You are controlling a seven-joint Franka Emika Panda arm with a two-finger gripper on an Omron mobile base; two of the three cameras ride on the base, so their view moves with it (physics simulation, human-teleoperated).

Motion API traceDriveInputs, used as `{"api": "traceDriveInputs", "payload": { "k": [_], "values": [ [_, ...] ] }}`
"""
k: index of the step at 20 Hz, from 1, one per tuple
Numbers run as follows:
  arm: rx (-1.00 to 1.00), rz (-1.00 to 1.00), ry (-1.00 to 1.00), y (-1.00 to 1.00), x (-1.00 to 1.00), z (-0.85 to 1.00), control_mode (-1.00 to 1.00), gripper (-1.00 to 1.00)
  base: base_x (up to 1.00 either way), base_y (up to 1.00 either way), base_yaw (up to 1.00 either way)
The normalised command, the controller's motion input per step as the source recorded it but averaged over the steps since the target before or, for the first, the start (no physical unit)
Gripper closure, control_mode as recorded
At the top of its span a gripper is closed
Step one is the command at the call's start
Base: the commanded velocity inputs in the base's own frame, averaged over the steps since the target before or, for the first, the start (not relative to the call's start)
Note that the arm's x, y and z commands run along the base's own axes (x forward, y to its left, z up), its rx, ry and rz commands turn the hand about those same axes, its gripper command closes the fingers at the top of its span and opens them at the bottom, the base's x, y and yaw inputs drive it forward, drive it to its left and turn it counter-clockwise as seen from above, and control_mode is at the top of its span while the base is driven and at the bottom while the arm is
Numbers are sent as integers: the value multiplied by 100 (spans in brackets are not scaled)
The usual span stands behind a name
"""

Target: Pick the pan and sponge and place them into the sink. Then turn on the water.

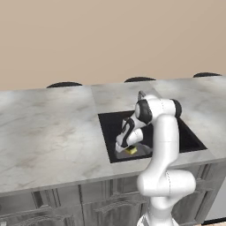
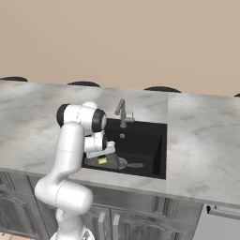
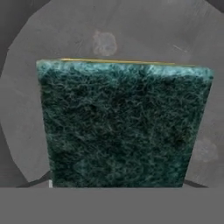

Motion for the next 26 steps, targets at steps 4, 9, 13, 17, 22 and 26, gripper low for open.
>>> {"api": "traceDriveInputs", "payload": {
  "k": [4, 9, 13, 17, 22, 26],
  "values": [
    [6, -3, -5, 0, -4, 67, -100, -100, 0, 0, 0],
    [9, -3, -1, 0, -2, 66, -100, -100, 0, 0, 0],
    [8, -2, -2, -2, -6, 62, -100, -100, 0, 0, 0],
    [4, 0, 0, -14, 0, 49, -100, -100, 0, 0, 0],
    [1, 0, 0, -13, -7, 32, -100, -100, 0, 0, 0],
    [2, 0, -1, 0, -42, 45, -100, -100, 0, 0, 0]
  ]
}}
